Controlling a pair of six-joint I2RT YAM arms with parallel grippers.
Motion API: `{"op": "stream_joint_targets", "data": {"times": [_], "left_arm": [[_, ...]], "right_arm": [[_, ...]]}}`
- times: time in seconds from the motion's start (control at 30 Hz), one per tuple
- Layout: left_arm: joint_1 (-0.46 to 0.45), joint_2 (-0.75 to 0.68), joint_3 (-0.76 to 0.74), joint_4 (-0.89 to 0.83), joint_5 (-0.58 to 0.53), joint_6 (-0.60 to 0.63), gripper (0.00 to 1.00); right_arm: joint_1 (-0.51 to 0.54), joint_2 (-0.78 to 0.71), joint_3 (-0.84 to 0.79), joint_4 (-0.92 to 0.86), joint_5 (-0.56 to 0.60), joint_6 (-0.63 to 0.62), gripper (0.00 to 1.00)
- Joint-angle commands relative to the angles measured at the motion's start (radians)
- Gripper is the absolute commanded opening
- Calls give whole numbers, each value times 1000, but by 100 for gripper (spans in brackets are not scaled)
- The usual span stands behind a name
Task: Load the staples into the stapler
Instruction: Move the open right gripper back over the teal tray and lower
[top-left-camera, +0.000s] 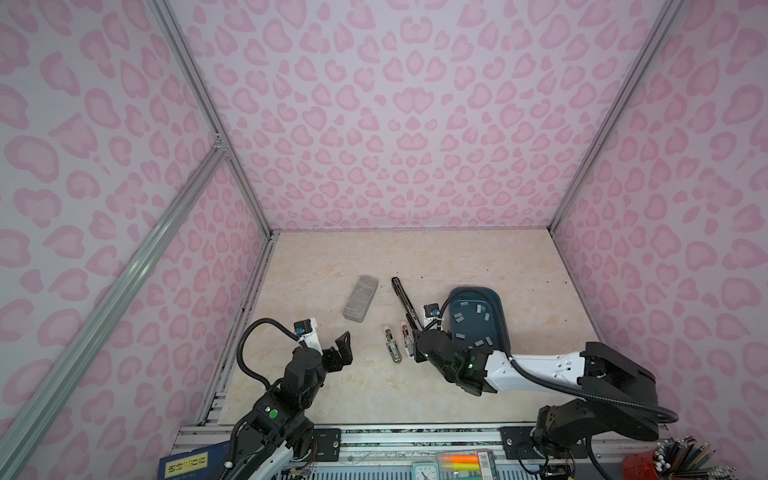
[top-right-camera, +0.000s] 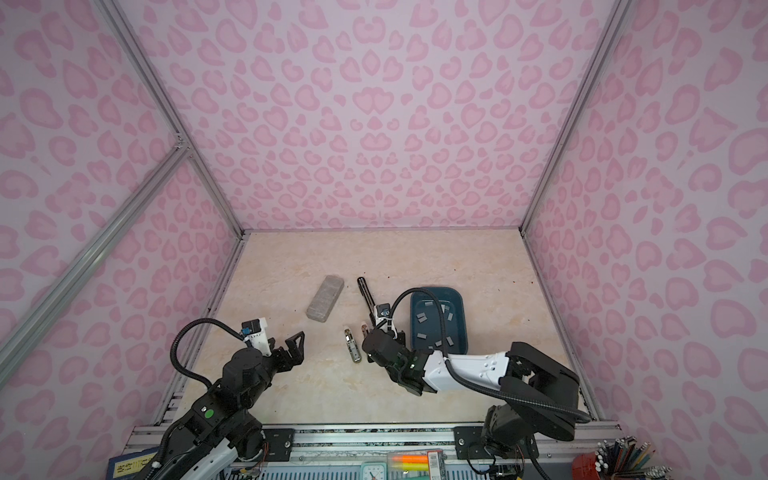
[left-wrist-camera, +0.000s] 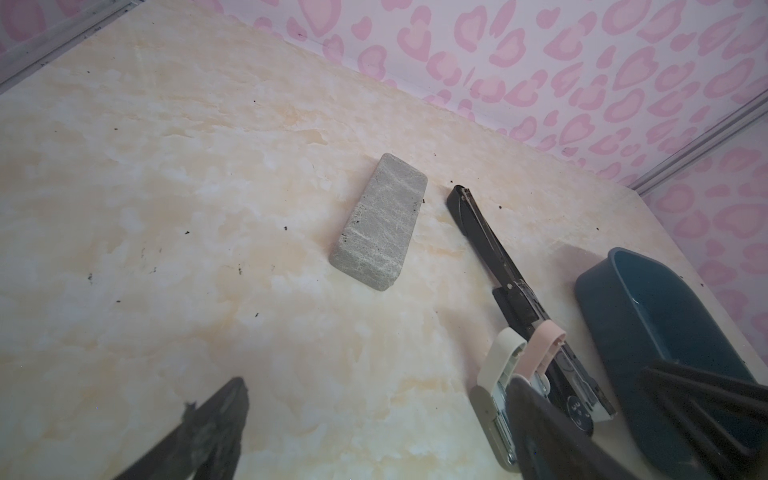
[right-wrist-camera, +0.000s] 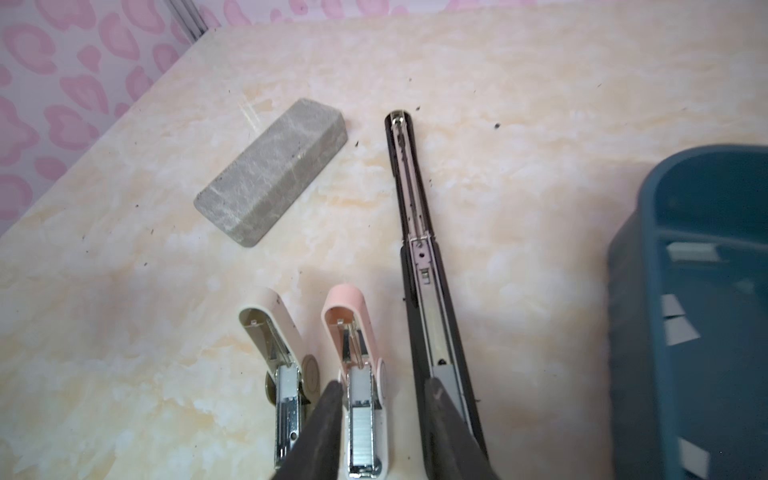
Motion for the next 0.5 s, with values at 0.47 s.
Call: {"op": "stream_joint_targets", "data": {"times": [0.47], "left_arm": [[0, 50, 9, 19, -5, -1, 98]], "right_arm": [[-406, -96, -18, -239, -34, -12, 31]]}}
